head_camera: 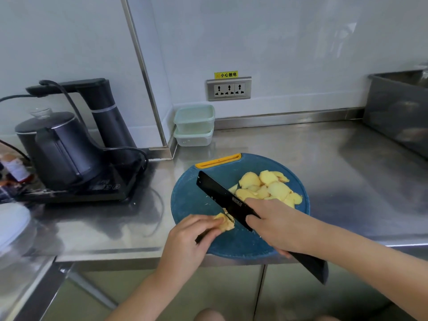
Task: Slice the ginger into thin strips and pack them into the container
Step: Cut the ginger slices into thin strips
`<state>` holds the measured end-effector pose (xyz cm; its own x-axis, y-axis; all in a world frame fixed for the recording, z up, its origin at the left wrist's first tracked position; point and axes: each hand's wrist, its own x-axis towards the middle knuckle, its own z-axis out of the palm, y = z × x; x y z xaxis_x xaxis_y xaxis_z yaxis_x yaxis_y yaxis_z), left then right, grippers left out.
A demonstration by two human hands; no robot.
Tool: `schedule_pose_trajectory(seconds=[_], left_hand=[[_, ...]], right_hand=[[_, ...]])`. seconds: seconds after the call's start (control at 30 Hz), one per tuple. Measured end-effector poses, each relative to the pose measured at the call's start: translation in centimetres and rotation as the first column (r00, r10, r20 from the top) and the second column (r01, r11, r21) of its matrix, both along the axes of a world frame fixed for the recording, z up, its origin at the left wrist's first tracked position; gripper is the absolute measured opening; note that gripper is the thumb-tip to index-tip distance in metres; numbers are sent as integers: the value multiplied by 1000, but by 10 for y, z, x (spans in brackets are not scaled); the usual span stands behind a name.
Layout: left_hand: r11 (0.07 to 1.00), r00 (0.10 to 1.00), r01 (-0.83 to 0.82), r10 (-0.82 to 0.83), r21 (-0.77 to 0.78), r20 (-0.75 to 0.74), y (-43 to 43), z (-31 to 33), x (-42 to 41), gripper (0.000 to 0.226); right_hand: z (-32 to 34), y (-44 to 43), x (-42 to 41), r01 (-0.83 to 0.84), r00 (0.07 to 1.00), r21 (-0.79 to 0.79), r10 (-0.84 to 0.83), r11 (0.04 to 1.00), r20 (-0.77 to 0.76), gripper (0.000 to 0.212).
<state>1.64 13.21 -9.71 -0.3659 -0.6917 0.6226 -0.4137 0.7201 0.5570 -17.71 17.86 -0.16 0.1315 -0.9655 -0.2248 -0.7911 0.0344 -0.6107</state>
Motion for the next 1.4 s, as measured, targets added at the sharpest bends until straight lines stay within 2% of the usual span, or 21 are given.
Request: schedule_pose_trajectory(seconds=[0.13,0.3,0.43,0.57,0.8,0.93,1.03,1.1,1.23,1.4], left_hand=[[1000,1000,-13,13,7,-1,0,0,-1,21],[999,1000,-7,7,34,1,-1,2,0,22],[999,1000,-3,3,37,1,-1,3,0,21],[1000,1000,-3,3,27,1,-2,3,-1,21],[999,1000,-1,2,32,-16,-3,2,-1,22],[1000,1000,-14,15,15,-11,-2,0,-2,22],[1000,999,-22,22,13,-31,0,1,0,20],[999,999,-26,27,18,-27,1,2,1,20],[999,999,12,-10,52,-38,1,4,-1,15],[994,999,21,-17,104,-47,3,5,-1,16]], right_hand=[[0,5,1,-49,995,-99,40,994,-96,21],[-6,6,5,-71,993,-132,58,989,-102,19],[-10,5,8,-119,980,-191,85,974,-180,16],[-18,4,14,-153,954,-154,105,976,-279,9],[-23,-5,15,-109,961,-65,88,992,-261,5],[-27,-7,15,-42,981,-34,34,999,-192,8],[-26,-6,7,63,998,128,-66,990,21,14],[-24,-3,4,73,980,209,-109,975,167,13],[-14,2,6,89,979,102,-105,991,172,14],[1,6,10,18,1000,-72,-18,997,2,20]])
